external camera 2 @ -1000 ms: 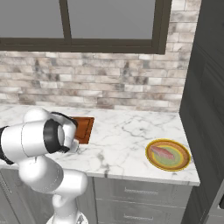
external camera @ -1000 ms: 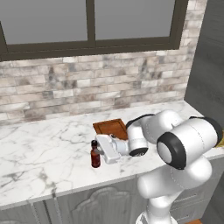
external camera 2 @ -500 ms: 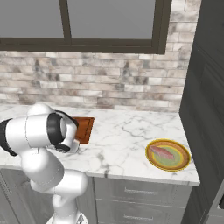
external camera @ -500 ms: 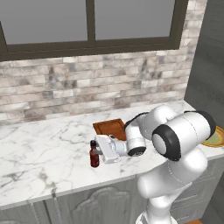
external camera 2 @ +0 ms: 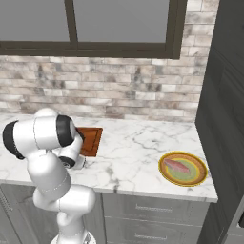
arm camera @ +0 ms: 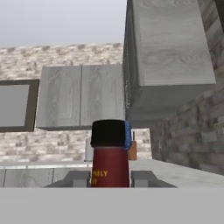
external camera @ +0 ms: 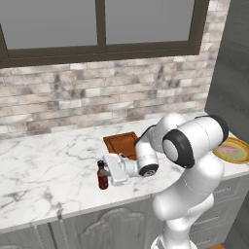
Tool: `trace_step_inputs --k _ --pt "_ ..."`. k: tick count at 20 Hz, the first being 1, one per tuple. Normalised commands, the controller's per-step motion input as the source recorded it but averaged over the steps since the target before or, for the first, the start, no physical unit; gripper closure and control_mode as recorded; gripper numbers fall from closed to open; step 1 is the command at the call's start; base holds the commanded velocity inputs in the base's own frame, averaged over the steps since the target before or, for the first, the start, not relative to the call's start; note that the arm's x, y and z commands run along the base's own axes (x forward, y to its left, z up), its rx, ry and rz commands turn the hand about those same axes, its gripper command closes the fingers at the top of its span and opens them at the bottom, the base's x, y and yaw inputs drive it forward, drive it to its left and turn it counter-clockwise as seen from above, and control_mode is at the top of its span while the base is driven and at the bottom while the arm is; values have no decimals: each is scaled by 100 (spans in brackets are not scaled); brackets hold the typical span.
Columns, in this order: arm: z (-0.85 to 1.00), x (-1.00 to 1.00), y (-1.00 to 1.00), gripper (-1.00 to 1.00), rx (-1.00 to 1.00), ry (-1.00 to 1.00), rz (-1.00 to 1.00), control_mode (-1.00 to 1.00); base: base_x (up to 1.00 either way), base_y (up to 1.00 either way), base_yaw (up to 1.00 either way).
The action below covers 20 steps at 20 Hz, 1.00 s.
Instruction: Pick the steak from the plate and place it on the cutting board. Then pick the condiment bottle from the cabinet and place it next to the cutting board.
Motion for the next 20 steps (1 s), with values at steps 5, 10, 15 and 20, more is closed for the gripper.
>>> trace_step_inputs --k 5,10,15,20 --pt "-21 12 7 100 0 -3 -1 -100 0 0 0" --pt "-25 11 8 100 -1 -4 -2 -100 0 0 0" --pt "-32 10 10 100 -2 -4 -2 -100 0 0 0" --pt "-42 7 7 100 -3 -5 -1 -100 0 0 0"
